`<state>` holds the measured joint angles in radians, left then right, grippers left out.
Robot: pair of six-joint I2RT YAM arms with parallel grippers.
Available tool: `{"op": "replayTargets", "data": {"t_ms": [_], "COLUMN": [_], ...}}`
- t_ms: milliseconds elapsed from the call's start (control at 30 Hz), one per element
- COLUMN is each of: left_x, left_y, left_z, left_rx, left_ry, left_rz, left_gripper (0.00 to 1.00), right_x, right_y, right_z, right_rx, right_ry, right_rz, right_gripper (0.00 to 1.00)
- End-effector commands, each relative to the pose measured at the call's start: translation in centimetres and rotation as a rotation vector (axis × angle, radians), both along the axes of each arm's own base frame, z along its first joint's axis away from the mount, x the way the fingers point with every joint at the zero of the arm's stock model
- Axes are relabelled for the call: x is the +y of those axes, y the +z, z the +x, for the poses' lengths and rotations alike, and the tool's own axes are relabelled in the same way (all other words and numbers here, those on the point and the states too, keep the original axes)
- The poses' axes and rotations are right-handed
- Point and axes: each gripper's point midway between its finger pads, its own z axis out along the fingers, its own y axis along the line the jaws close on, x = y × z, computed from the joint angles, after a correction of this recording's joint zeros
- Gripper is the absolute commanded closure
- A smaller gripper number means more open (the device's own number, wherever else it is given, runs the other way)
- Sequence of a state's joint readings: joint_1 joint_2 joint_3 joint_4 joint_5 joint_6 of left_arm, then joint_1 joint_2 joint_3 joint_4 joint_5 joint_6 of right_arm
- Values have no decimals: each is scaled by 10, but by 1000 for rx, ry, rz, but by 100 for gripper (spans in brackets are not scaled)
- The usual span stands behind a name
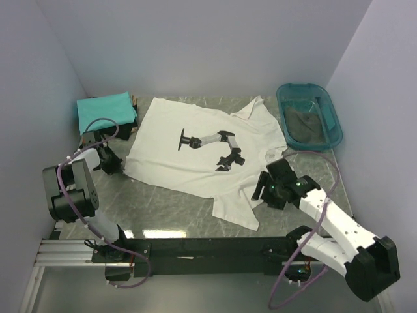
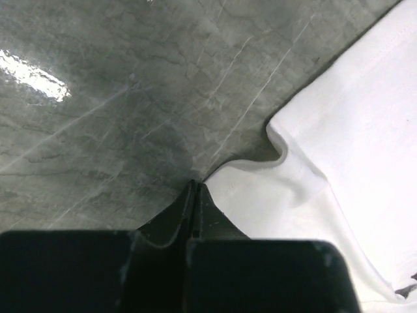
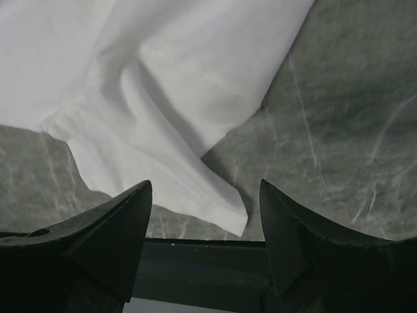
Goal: Fold and stack the t-shirts
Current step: Flatten the tshirt out
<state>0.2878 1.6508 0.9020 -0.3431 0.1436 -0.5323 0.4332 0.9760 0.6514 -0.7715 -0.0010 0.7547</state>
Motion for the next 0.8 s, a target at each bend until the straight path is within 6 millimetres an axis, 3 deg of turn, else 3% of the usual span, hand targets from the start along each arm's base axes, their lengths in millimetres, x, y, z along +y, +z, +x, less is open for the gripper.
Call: {"op": "replayTargets", "data": {"t_ms": [0,233,767], "left_x": [-1,1,0], "left_y": [-1,2,1], "left_z": [-15,-17,-15], "left_rx": [18,1,2], "left_ry": [6,23,23], "left_rz": [-28,-68,-82], "left_gripper": [99,99,99], "right_x": [8,17,31], "right_y": [-6,-20,-56], "right_z": [-31,-69,-88], "right_rx": [56,124,221], "right_ry": [-14,-10,-10], "right_rz": [60,108,95], "right_gripper": [27,37,51]}}
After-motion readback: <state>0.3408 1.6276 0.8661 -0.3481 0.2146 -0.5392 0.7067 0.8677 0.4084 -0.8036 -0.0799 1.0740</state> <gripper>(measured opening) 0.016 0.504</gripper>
